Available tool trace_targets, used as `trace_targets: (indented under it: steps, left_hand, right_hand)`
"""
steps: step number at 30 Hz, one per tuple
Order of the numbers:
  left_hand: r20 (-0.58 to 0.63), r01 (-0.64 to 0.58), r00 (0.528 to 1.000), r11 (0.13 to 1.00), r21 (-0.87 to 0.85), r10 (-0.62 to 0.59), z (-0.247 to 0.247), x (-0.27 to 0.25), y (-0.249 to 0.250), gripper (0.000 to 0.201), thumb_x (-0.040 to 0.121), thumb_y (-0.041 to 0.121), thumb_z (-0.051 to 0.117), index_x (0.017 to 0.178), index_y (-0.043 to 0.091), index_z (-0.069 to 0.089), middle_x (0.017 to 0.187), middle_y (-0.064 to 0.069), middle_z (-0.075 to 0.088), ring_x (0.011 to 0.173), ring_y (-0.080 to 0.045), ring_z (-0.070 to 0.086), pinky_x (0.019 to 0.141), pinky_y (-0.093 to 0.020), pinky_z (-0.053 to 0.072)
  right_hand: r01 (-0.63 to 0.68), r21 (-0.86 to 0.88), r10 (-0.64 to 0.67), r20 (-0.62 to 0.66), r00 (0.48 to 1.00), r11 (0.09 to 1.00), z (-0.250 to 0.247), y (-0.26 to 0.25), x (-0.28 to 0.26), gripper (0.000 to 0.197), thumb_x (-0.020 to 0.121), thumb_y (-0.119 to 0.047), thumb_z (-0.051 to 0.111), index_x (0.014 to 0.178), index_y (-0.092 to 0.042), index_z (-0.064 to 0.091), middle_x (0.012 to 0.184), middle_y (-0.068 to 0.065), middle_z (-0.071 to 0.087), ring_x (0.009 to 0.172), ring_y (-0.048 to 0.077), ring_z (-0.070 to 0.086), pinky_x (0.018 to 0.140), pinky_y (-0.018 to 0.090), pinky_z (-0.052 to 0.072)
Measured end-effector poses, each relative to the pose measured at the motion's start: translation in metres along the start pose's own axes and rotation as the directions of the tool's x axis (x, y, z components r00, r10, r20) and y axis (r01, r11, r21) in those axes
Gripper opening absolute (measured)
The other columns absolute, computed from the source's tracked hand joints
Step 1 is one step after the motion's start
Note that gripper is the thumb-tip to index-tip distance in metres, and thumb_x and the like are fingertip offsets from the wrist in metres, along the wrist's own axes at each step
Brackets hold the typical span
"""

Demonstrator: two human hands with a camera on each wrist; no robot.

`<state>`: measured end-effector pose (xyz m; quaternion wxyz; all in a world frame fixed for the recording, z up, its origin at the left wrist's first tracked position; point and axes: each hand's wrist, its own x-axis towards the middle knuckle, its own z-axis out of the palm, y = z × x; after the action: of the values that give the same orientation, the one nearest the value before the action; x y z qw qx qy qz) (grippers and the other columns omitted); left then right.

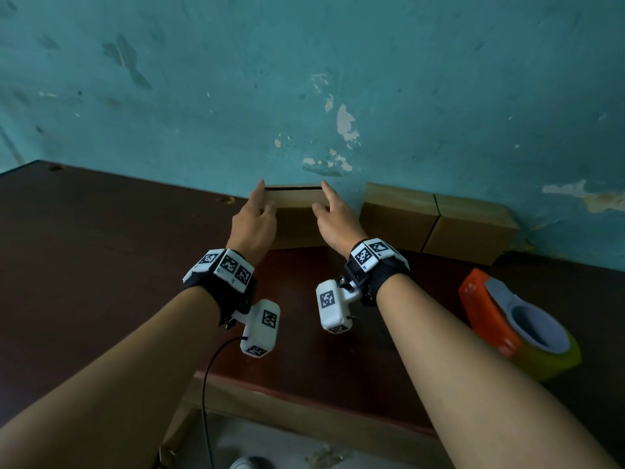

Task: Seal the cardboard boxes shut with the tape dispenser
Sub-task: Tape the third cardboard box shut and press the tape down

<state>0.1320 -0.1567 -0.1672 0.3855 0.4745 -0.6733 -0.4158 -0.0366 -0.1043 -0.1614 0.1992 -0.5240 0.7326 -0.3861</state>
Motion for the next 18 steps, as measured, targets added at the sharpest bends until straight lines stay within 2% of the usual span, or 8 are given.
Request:
trace_targets:
  steps: [2,3,4,6,8,15,17,18]
  left_hand:
    - [-0.002,-0.008,1.000,1.000,0.008,0.008,0.000,-0.001,0.000,0.056,0.113,0.031,0.039,0.167,0.037,0.026,0.160,-0.012,0.049,0.114,-0.021,0.064,0.074,-0.012,0.046]
    - [-0.010,-0.008,1.000,1.000,0.014,0.008,-0.001,-0.002,0.001,0.055,0.113,0.030,0.040,0.167,0.035,0.029,0.158,-0.011,0.051,0.099,-0.014,0.064,0.062,-0.004,0.043]
    - [-0.019,-0.007,1.000,1.000,0.021,0.007,-0.001,-0.004,0.003,0.053,0.113,0.029,0.040,0.166,0.033,0.031,0.152,-0.008,0.055,0.086,-0.006,0.060,0.052,0.000,0.038]
    - [-0.032,-0.013,0.999,0.999,0.033,0.014,-0.002,-0.011,0.006,0.051,0.113,0.028,0.040,0.164,0.030,0.036,0.123,0.003,0.061,0.074,0.002,0.050,0.046,0.000,0.036]
    - [-0.035,-0.039,0.999,0.998,0.049,0.041,-0.002,-0.018,0.008,0.047,0.114,0.029,0.040,0.161,0.028,0.042,0.101,0.011,0.059,0.072,0.003,0.049,0.046,0.000,0.036]
    - [-0.020,-0.106,0.994,0.992,0.074,0.107,0.006,-0.046,0.021,0.039,0.113,0.030,0.045,0.150,0.026,0.057,0.135,-0.005,0.067,0.075,0.005,0.051,0.052,0.002,0.036]
    - [0.003,-0.126,0.992,0.988,0.086,0.126,0.010,-0.059,0.027,0.039,0.113,0.032,0.046,0.149,0.028,0.057,0.139,-0.006,0.067,0.080,0.004,0.053,0.054,0.002,0.035]
    - [0.018,-0.137,0.991,0.986,0.093,0.136,0.013,-0.067,0.030,0.039,0.112,0.033,0.047,0.149,0.028,0.058,0.140,-0.006,0.067,0.083,0.004,0.054,0.056,0.001,0.034]
  right_hand:
    - [0.005,0.020,-0.005,-0.019,1.000,1.000,-0.001,-0.001,-0.004,0.060,0.115,-0.026,0.038,0.170,-0.029,0.016,0.130,0.009,0.064,0.030,0.001,0.039,0.035,0.016,0.032]
    - [0.006,0.033,-0.005,-0.035,0.999,0.999,-0.002,-0.001,-0.006,0.058,0.115,-0.026,0.038,0.170,-0.029,0.019,0.126,0.007,0.068,0.030,0.002,0.038,0.036,0.016,0.032]
    - [0.007,0.048,-0.005,-0.053,0.999,0.999,-0.004,-0.001,-0.008,0.057,0.115,-0.026,0.038,0.169,-0.029,0.022,0.109,-0.001,0.068,0.030,0.002,0.038,0.036,0.016,0.032]
    - [0.009,0.079,-0.002,-0.092,0.996,0.997,-0.009,-0.002,-0.015,0.053,0.115,-0.026,0.037,0.167,-0.028,0.030,0.081,-0.018,0.044,0.031,0.002,0.039,0.036,0.014,0.030]
    - [0.016,0.074,-0.005,-0.144,0.990,0.997,-0.015,-0.003,-0.023,0.049,0.116,-0.028,0.037,0.164,-0.028,0.039,0.076,-0.019,0.042,0.031,0.002,0.040,0.037,0.015,0.031]
    - [0.032,0.051,-0.015,-0.311,0.950,0.998,-0.038,0.004,-0.064,0.041,0.113,-0.029,0.046,0.150,-0.024,0.061,0.069,-0.007,0.066,0.036,0.003,0.043,0.041,0.015,0.038]
    - [0.032,0.023,-0.022,-0.359,0.933,0.999,-0.049,0.005,-0.081,0.039,0.111,-0.029,0.048,0.145,-0.021,0.066,0.083,-0.003,0.075,0.046,0.000,0.053,0.048,0.012,0.042]
    - [0.027,0.006,-0.023,-0.378,0.926,1.000,-0.056,0.006,-0.091,0.038,0.111,-0.030,0.050,0.142,-0.021,0.068,0.098,0.001,0.080,0.059,0.001,0.062,0.057,0.012,0.045]
